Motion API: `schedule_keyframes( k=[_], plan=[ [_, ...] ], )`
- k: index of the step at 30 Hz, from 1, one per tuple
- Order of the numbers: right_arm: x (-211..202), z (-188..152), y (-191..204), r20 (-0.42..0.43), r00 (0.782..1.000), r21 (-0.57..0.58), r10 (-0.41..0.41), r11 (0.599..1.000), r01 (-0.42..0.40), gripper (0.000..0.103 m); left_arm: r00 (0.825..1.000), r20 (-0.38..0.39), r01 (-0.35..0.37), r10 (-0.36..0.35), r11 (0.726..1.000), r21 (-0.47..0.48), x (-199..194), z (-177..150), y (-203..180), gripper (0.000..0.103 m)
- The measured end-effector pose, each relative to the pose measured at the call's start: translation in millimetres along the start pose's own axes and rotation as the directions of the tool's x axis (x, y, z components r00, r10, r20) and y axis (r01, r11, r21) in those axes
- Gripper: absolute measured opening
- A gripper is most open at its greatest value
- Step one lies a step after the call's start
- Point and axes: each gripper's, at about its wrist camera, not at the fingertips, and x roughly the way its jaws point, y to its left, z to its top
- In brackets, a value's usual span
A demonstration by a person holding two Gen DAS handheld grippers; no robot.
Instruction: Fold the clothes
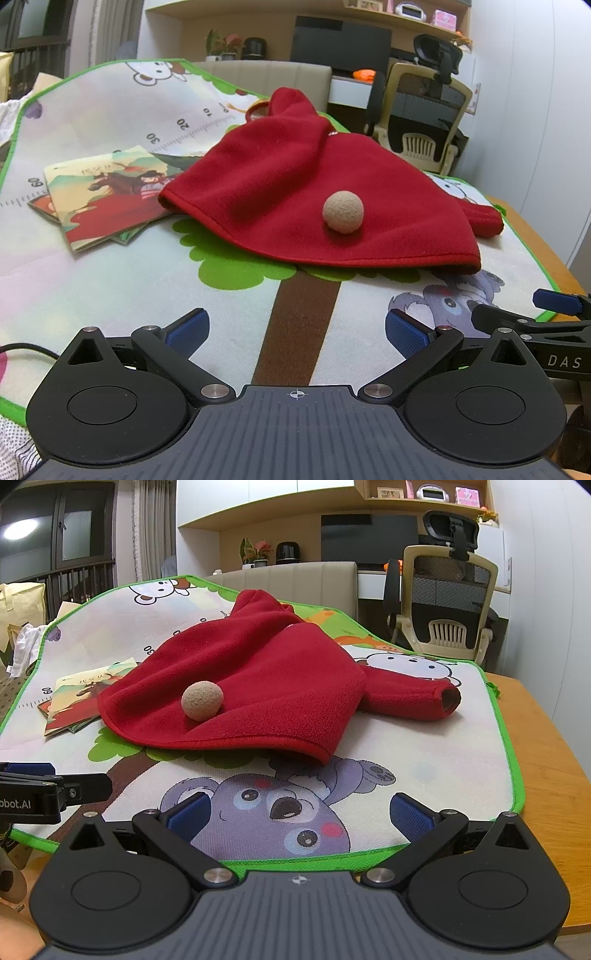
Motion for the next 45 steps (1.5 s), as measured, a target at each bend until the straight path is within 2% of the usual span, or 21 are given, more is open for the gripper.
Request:
schedule_keyframes(
  k=[15, 18, 22, 29, 32, 35, 37, 39, 40, 43, 45],
  plan=[
    [2.9, 2.5, -1.4, -0.003, 1.000, 0.000, 0.009, 1.000, -0.009, 0.103, 0.997, -0.066, 0.042, -0.048, 0.996, -0.080, 10.1, -1.8, 13.6, 0.103],
    [12.7, 11.8, -8.0, -0.012, 0.999, 0.024, 0.039, 0.999, -0.038, 0.103, 0.995, -0.081, 0.052, -0.060, 0.994, -0.099, 12.5, -2.2, 16.8, 0.103],
    [37.0, 20.5, -24.5, -0.087, 0.990, 0.131, 0.111, 0.986, -0.100, 0.103, 0.995, -0.080, 0.046, -0.060, 0.984, -0.169, 28.2, 10.4, 32.4, 0.103],
    [44.8, 24.7, -30.0, -0.109, 0.986, 0.179, 0.128, 0.978, -0.107, 0.103, 0.997, -0.062, 0.022, -0.044, 0.945, -0.327, 66.6, 43.9, 69.3, 0.103],
    [50.4, 31.2, -24.3, -0.182, 0.974, 0.069, 0.134, 0.990, -0.124, 0.103, 0.998, -0.055, 0.012, -0.037, 0.920, -0.392, 83.1, 58.2, 85.1, 0.103],
    [52.4, 28.4, -19.7, -0.196, 0.971, -0.038, 0.139, 0.988, -0.150, 0.103, 0.998, -0.048, 0.004, -0.029, 0.890, -0.456, 99.5, 72.6, 101.0, 0.103],
    [51.9, 25.8, -17.9, -0.182, 0.975, -0.044, 0.131, 0.989, -0.141, 0.103, 0.999, -0.044, -0.002, -0.023, 0.868, -0.497, 110.5, 82.1, 111.5, 0.103],
    [52.0, 24.9, -17.3, -0.171, 0.977, -0.040, 0.127, 0.990, -0.136, 0.103, 0.999, -0.030, 0.001, -0.018, 0.863, -0.505, 117.6, 86.4, 112.9, 0.102],
    [52.3, 25.5, -17.9, -0.168, 0.977, -0.034, 0.131, 0.990, -0.139, 0.103, 1.000, -0.024, -0.001, -0.013, 0.862, -0.507, 121.9, 88.5, 112.6, 0.099],
    [57.2, 33.9, -31.0, -0.163, 0.967, 0.021, 0.196, 0.981, -0.195, 0.103, 0.998, -0.026, -0.056, 0.050, 0.863, -0.501, 132.6, 93.4, 110.2, 0.075],
    [56.9, 41.1, -48.7, -0.115, 0.968, 0.086, 0.225, 0.973, -0.216, 0.103, 0.996, -0.026, -0.085, 0.082, 0.871, -0.484, 136.8, 98.1, 107.7, 0.062]
  ],
)
